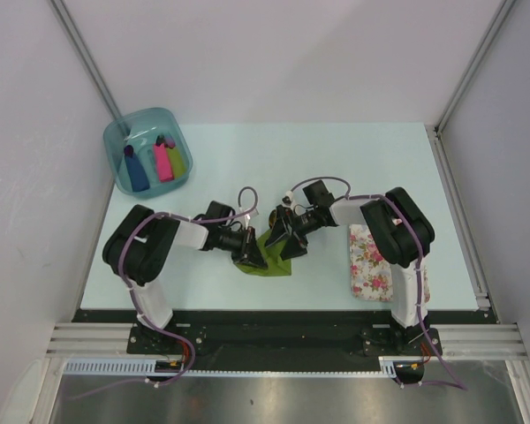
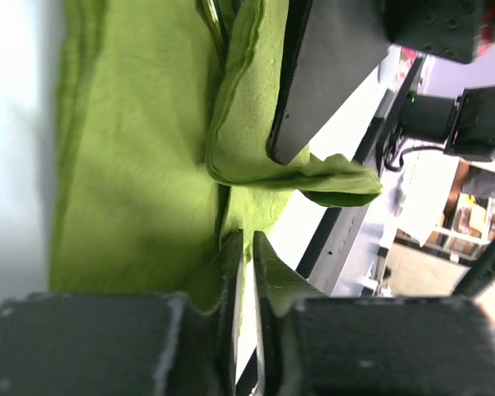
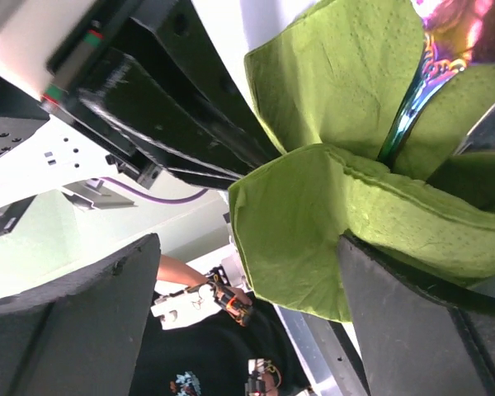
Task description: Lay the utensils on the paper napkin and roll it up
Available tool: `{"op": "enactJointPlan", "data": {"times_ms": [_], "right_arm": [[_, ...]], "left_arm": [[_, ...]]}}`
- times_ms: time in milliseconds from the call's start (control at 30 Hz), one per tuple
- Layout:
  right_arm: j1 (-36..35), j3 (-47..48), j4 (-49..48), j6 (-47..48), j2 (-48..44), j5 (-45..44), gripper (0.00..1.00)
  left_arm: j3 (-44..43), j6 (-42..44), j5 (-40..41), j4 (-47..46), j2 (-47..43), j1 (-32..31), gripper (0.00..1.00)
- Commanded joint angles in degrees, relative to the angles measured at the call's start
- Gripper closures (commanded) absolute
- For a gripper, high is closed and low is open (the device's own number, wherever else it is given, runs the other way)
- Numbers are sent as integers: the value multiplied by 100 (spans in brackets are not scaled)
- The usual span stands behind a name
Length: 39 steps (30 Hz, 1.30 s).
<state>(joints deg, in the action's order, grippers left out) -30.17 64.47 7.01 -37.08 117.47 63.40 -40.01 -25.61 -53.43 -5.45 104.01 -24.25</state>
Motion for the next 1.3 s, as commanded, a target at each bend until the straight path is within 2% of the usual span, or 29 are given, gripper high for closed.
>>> {"op": "enactJointPlan", "data": {"times_ms": [0, 67, 300, 533, 900, 1067, 1267], "right_arm": [[-15, -57, -279, -89, 57, -38, 4], [-24, -75, -331, -106, 39, -47, 0], [-41, -75, -340, -80, 13, -82, 0], [-50, -75, -305, 8, -31, -108, 0], [-59, -31, -322, 34, -22, -161, 0], [-59, -22, -323, 25, -31, -170, 0], [-59, 40, -218, 78, -40, -187, 0]], "left_arm": [[160, -94, 8, -202, -512, 227, 84], [178, -129, -62, -123, -671, 359, 80], [-41, -401, -150, -52, -961, 764, 68], [-446, -1121, -80, -659, -443, 738, 59], [-807, -1447, -159, -1186, 14, 132, 60], [-763, -1175, -264, -791, 50, -45, 63], [-596, -798, -475, -353, -21, -53, 73]]}}
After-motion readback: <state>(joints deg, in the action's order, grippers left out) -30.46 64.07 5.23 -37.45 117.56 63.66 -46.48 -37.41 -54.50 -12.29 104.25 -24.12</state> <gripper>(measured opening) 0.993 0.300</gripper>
